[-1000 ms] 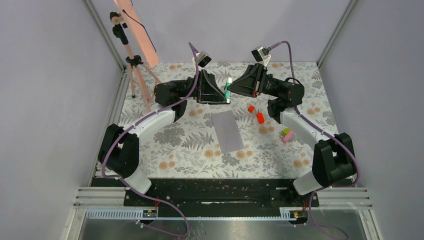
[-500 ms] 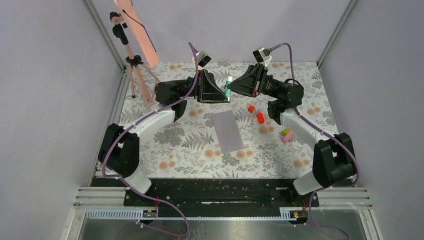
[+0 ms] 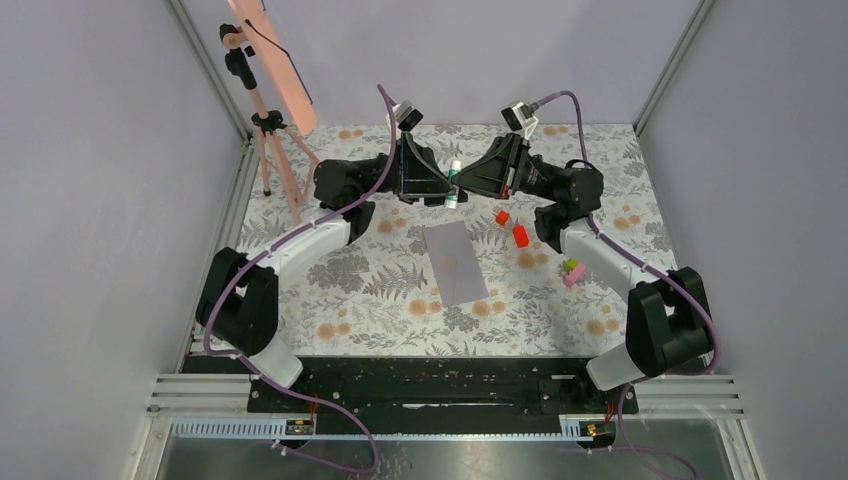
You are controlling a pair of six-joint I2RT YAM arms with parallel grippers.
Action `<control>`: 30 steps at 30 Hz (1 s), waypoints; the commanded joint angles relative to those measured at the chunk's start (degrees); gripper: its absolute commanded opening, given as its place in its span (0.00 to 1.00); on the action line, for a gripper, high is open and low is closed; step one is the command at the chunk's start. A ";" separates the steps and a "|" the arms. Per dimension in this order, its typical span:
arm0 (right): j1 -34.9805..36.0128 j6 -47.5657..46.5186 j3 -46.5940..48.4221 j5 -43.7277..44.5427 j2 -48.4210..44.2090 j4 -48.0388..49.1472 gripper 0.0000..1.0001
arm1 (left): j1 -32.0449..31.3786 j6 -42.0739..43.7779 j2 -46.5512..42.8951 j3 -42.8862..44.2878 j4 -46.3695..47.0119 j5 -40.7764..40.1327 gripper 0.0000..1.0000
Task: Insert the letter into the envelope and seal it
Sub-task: Screw the solid glue.
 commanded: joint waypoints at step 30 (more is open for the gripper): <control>8.09 -49.22 13.07 38.35 -17.78 -94.43 0.00 | -14.30 78.84 -13.07 21.69 -105.28 -45.36 0.60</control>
